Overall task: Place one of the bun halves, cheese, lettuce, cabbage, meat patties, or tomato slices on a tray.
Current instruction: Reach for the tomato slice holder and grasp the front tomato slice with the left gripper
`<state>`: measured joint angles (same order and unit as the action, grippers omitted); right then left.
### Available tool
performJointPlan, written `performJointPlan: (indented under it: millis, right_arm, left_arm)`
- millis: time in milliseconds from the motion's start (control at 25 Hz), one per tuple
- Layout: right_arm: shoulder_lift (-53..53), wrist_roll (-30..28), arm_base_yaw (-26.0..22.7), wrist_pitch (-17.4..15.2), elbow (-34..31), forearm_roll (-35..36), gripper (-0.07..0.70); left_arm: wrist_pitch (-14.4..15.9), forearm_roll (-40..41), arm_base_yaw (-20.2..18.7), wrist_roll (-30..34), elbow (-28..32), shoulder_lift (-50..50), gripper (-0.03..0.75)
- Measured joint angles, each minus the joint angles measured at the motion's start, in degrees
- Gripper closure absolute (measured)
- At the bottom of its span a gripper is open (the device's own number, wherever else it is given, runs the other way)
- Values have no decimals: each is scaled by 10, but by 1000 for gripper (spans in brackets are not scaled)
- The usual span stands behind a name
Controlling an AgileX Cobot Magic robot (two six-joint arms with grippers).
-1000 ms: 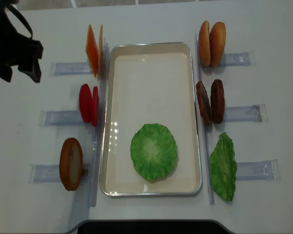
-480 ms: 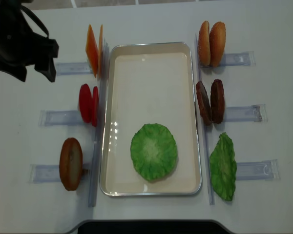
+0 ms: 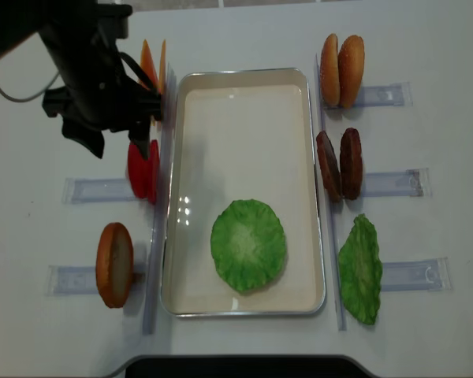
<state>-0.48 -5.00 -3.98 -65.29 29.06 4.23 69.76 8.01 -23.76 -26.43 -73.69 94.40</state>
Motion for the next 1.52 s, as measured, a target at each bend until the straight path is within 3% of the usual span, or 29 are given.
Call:
performJointPlan:
  millis: [320,760,1520]
  right_arm:
    - [0,0,0,0,0,0,145]
    - [0,0,0,0,0,0,146]
    - [0,0,0,0,0,0,146]
  left_arm:
    - [-10,-4,-8,-24,-11,39,146]
    - [-3,-23,-16,-24,-106,104,146]
    - [-2,-24,-17,-7,-109,136,146]
